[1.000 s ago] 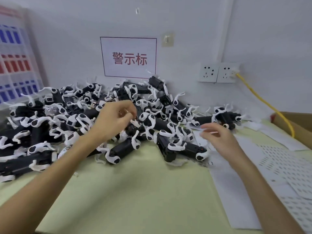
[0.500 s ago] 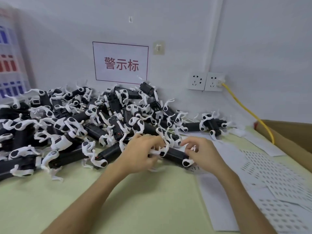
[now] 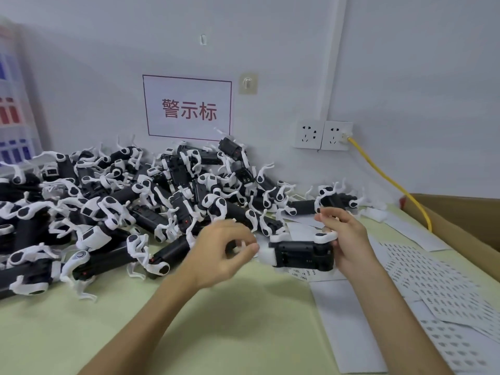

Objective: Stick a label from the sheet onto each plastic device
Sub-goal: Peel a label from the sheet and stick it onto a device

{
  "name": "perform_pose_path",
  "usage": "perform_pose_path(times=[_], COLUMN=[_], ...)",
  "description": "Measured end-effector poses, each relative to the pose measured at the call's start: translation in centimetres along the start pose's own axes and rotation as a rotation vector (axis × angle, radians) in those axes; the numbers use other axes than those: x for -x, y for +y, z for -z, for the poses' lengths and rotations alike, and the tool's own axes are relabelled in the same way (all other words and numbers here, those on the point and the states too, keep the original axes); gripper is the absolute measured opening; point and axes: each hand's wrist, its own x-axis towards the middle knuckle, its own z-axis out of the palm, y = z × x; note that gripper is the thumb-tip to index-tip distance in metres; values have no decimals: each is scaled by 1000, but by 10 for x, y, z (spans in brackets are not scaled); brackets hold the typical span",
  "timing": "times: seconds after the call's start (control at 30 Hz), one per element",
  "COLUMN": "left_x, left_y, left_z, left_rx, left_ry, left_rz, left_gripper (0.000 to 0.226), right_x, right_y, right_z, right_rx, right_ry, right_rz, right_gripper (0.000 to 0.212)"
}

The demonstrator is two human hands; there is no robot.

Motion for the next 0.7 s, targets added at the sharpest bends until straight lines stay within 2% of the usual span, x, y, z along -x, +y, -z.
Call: perform_pose_path(times=[0.07,0.1,0.17,0.23,0.3,0.37,0.47,0.57,0.63,0.7], left_x=[-1,-2,-2,-2,-3,-10,-26,-35,-33,-29], left_y=[10,14,21,27,36,43,49,45,37,29], left_z=[-3,-5,-12,-22,-33,-44,-49,-48,-48,-47], left_rx=[373,487,576,625,742,892,1071,1133,1172,1205], left_ry=[-181,-291,-509,-623,-556,-355,-73,25,38,54], left_rz=[120,176,237,285,371,472,566,569,578,607], left_gripper=[40,41,36,25,35,46,52,49,47,48], right_x=[-1,0,0,3,1,2,6,11,16,16], right_y=[-1,-2,-2,-2,2,7,12,20,20,18], right_z=[0,0,-1,-2,-4,-9,-18,-26,-29,-30], right_rx=[-155,-253,-453,-535,-551,-534,-283,-132,107,184], right_ry=[7,-3,-11,-12,-27,-70,-137,-52,7,-5], right_rz=[-83,-123,-194,-220,-245,-285,-267,-200,-65,65], right_gripper=[20,21,21,19,20,19,19,21,21,19])
